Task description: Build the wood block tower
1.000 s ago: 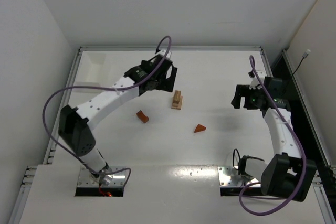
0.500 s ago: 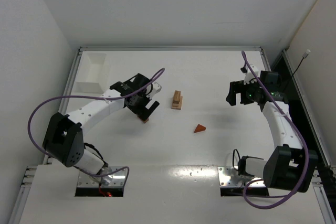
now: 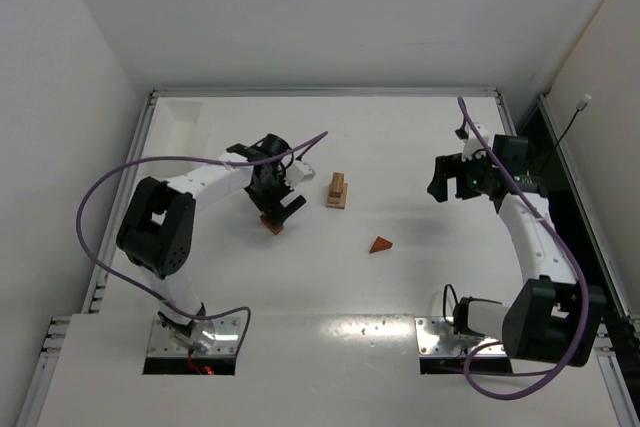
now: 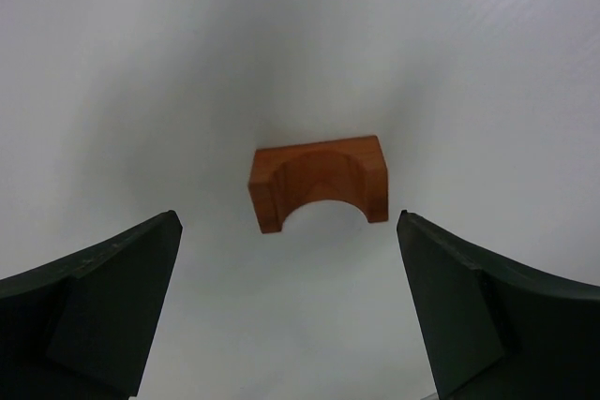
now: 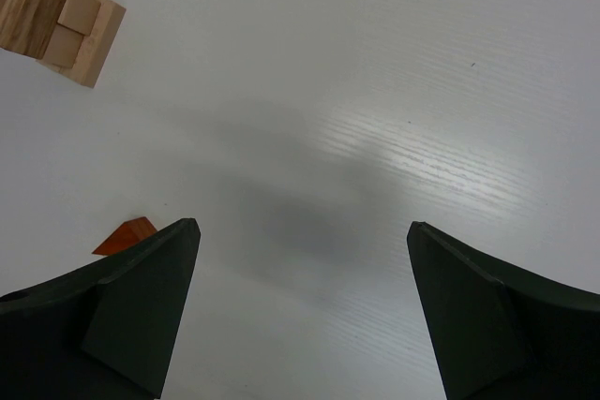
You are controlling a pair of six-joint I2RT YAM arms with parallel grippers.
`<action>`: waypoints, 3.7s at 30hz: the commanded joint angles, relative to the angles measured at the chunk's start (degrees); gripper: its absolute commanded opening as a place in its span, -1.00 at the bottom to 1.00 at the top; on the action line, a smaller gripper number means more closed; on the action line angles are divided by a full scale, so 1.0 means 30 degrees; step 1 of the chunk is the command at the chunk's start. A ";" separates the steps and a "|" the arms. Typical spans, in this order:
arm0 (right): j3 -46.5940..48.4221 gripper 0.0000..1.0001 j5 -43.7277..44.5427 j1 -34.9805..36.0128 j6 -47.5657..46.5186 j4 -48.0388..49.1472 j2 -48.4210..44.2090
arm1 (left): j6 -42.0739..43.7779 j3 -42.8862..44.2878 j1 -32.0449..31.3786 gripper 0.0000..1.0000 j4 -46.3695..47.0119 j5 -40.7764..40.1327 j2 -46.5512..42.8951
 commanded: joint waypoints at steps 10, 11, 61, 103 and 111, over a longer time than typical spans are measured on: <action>0.0656 0.81 -0.0110 0.0104 -0.0249 0.0424 -0.0460 | 0.0646 0.2615 0.0792 1.00 -0.0226 0.2449 0.1602; 0.0656 0.81 0.0064 0.0104 -0.0249 0.0424 -0.0460 | 0.0646 0.2151 0.0966 1.00 -0.0226 0.2451 0.1339; 0.0304 0.81 -0.0110 0.0104 -0.0073 0.0424 -0.0665 | -0.2870 -0.0518 -0.0146 1.00 0.1298 0.1104 0.0954; -0.1159 0.61 -0.0640 0.4056 0.1768 0.6244 -0.4408 | -0.7178 0.2266 0.5065 -1.00 -0.1808 2.4616 0.3297; -0.3358 0.54 0.0036 0.9767 0.3529 1.1700 -0.5091 | -0.7177 0.0708 0.6798 -1.00 -0.3095 2.9375 0.4178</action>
